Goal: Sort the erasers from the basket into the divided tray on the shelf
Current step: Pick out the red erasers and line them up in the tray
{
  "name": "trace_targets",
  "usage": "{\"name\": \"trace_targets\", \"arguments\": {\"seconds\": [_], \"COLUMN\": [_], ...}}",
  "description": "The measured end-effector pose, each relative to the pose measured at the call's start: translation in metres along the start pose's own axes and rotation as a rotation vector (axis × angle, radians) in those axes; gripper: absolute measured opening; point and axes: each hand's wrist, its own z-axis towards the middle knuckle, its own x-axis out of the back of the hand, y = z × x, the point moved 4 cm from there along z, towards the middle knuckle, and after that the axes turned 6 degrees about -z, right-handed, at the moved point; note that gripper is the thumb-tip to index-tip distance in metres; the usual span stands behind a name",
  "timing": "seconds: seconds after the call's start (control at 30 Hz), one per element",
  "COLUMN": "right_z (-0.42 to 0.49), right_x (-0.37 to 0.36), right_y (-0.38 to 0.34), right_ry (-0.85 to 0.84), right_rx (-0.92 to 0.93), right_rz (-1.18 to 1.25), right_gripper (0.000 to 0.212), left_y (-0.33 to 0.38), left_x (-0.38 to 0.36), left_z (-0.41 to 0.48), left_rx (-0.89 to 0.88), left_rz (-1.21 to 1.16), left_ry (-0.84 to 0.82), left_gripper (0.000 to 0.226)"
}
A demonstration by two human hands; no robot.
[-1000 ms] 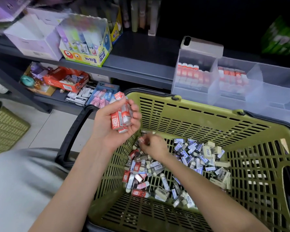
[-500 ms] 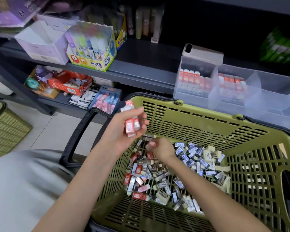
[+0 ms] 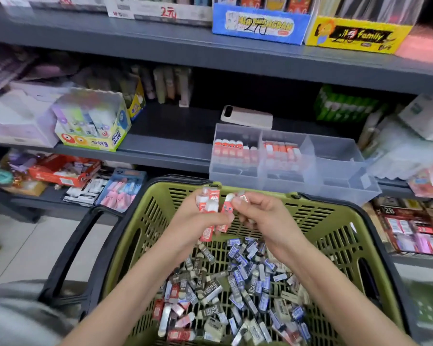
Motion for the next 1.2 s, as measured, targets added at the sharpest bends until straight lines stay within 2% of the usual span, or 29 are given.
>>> {"name": "trace_targets", "arguments": {"seconds": [0.13,0.2,0.3,0.4,0.47,0.53,0.67,0.83,0.9,1.0,1.13,1.2], "right_z": [0.002,0.010,0.021,0.033,0.043,0.055,0.082,0.116,0.131,0.151,0.166,0.169], "right_x": [0.038,0.060,0.092,0.128,0.147,0.160,0.166,0.127,0.110,0.090,0.079,0.078], "right_y": [-0.019,-0.023,-0.031,-0.045,-0.055,-0.063,-0.071,-0.078,-0.080,-0.078,-0.074,-0.070], "right_ry": [0.212,0.220,0.186,0.307,0.404,0.432,0.423,0.292,0.319,0.323,0.266,0.200], "right_rx": [0.076,0.061,0.050,0.091,0.120,0.153,0.193,0.264,0.268,0.231,0.147,0.083], "right_rz": [-0.184,-0.239,-0.253,-0.339,-0.354,-0.359,-0.461,-0.652,-0.671,-0.721,-1.127,-1.161], "right_gripper": [0.018,0.024,0.021,0.007,0.010,0.009,0.008,0.015,0.013,0.014,0.015,0.013], "left_y": [0.010,0.016,0.027,0.035,0.039,0.043,0.046,0.053,0.056,0.058,0.059,0.059], "left_x": [-0.016,-0.021,-0.028,-0.031,-0.032,-0.030,-0.020,0.004,0.014,0.026,0.036,0.037], "left_z": [0.018,0.028,0.040,0.053,0.061,0.068,0.077,0.086,0.089,0.092,0.096,0.099], "left_rx": [-0.016,-0.034,-0.053,-0.067,-0.077,-0.088,-0.100,-0.149,-0.164,-0.184,-0.225,-0.231], "left_rz": [-0.008,0.004,-0.017,-0.039,-0.049,-0.046,-0.042,-0.120,-0.135,-0.143,-0.090,-0.081], "left_ry": [0.022,0.018,0.012,0.012,0.009,0.013,0.032,0.068,0.092,0.129,0.151,0.145], "left_gripper": [0.032,0.032,0.034,0.028,0.031,0.038,0.043,0.031,0.039,0.034,0.031,0.029]}}
